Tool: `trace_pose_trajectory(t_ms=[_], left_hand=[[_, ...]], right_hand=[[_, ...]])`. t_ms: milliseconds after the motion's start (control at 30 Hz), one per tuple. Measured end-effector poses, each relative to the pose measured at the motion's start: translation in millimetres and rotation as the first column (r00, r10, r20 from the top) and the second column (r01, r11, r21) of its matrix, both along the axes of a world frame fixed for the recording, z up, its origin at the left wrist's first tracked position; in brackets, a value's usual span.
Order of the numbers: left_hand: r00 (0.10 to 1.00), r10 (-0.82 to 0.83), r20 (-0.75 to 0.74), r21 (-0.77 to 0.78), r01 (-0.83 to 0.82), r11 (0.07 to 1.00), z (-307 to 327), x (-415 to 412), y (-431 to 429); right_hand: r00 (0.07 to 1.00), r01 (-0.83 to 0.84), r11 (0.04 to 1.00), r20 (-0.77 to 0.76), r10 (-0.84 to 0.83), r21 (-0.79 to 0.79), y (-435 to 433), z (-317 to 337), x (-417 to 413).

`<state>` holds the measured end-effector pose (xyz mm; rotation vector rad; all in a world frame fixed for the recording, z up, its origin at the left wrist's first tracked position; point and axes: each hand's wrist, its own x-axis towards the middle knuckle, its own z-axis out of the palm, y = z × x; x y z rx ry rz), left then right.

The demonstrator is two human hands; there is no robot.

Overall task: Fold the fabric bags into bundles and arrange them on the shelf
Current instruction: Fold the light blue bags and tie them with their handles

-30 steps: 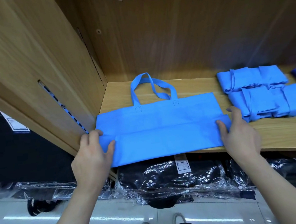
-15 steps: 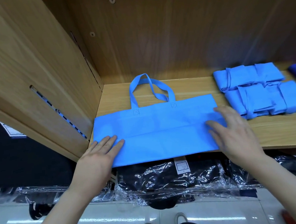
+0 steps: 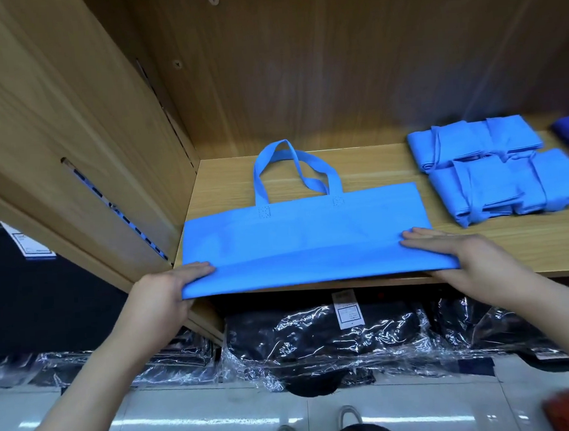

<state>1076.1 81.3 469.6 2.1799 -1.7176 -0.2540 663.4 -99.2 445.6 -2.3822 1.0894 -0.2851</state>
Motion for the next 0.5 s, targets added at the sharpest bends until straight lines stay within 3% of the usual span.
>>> trace_pose_trajectory(t_ms=[100, 167, 267, 333, 400, 500], left_hand=[[0.993, 0.082, -0.084, -0.005, -0.083, 0.997, -3.0, 3.2, 1.5], [0.957, 0.174, -0.233, -0.014, -0.182, 0.983, -3.2, 4.5, 1.2], [0.784, 0.265, -0.561, -0.026, -0.337, 0.941, -4.6, 0.7, -0.5], [0.687, 0.253, -0.681, -0.056, -0.393, 0.918, -5.0, -7.2, -0.2], [0.677, 0.242, -0.695, -0.088, -0.415, 0.906, -5.7, -14.5, -1.1], [0.737, 0.301, -0.605, -0.125, -0.462, 0.878, -10.3, -21.4, -4.8]], right_hand=[[0.996, 0.044, 0.998, 0.080, -0.046, 0.034, -1.8, 4.1, 2.3], [0.988, 0.096, 0.992, 0.112, -0.104, 0.077, -2.5, 8.3, 2.1], [0.964, 0.190, 0.971, 0.160, -0.212, 0.141, -5.1, 13.7, 3.7], [0.956, 0.219, 0.963, 0.163, -0.244, 0.158, -5.8, 17.1, 6.7], [0.950, 0.241, 0.958, 0.166, -0.265, 0.153, -6.1, 18.1, 10.6], [0.916, 0.332, 0.934, 0.192, -0.353, 0.130, -7.0, 15.7, 13.7]])
